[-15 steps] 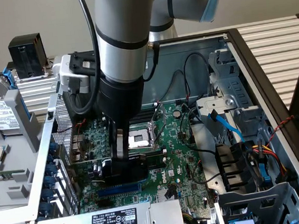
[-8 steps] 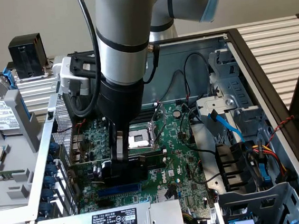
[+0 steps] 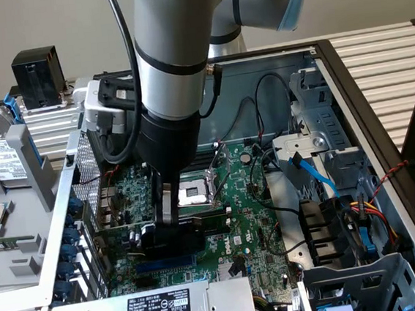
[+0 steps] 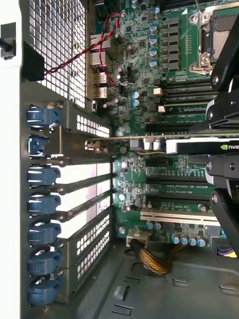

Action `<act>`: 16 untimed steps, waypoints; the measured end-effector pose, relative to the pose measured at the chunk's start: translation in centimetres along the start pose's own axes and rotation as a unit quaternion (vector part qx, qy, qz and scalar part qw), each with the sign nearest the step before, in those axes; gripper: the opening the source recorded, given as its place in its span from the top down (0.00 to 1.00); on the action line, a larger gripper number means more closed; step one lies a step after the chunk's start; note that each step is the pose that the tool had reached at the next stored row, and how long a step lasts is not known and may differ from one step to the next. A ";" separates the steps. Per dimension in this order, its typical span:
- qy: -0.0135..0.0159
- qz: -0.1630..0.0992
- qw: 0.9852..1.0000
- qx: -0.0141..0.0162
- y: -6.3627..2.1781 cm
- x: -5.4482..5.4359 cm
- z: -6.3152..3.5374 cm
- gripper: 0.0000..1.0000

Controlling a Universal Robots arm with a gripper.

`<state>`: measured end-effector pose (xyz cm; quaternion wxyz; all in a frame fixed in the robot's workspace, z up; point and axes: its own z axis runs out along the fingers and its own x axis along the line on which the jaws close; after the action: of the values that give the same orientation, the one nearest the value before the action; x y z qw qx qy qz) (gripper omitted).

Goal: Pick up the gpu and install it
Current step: 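Insert the gpu into the slot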

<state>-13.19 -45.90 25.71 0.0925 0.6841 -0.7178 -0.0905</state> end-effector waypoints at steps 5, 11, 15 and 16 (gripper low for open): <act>0.000 0.000 1.000 0.000 -0.06 0.0 0.01 0.74; 0.000 0.001 1.000 0.000 -0.11 0.0 0.21 0.74; 0.000 0.002 1.000 0.000 -0.10 0.0 0.29 0.74; 0.000 0.002 1.000 0.000 -0.09 0.0 0.30 0.74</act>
<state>-13.18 -45.90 25.40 0.0924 0.6829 -0.7190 -0.0907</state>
